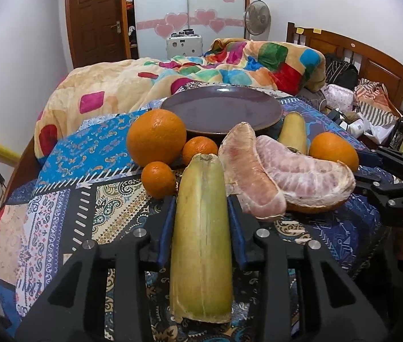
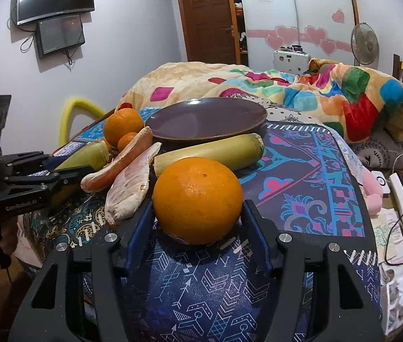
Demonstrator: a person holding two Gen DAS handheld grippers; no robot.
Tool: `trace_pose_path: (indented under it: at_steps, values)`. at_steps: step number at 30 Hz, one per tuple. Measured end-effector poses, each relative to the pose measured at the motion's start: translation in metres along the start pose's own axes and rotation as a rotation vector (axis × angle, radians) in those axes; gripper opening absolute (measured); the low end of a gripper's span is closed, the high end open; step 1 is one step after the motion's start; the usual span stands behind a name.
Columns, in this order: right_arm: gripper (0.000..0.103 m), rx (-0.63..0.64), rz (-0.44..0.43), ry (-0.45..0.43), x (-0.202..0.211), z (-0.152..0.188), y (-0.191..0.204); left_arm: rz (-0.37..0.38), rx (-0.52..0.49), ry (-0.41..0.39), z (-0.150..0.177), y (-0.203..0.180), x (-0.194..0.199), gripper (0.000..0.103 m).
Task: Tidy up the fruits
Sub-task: 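Move the left tool to the yellow-green gourd while the right tool approaches the large orange, then grasp and lift the gourd with the left tool while the right tool grasps and lifts the orange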
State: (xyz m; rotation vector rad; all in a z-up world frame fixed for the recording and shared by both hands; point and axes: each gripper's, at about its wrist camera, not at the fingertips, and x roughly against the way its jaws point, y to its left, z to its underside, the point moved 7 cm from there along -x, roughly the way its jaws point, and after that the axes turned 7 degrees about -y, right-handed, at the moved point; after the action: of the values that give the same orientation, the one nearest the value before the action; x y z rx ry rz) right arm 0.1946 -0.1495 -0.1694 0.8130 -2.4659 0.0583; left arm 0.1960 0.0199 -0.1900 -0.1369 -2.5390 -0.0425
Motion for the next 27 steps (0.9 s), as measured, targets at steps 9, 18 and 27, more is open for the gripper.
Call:
trace_pose_path:
  at_steps: [9,18,27]
  values:
    - [0.058,-0.017,0.040,0.007,0.010,-0.002,-0.010,0.000,0.013,-0.012,-0.010,0.003,0.015,0.036]
    - [0.058,-0.011,0.078,-0.047,0.026,-0.021,-0.015,0.000,-0.001,-0.062,-0.034,-0.001,0.034,0.036]
    - [0.058,-0.027,0.103,-0.129,0.033,-0.054,-0.022,-0.004,0.003,-0.144,-0.073,-0.006,0.044,0.036]
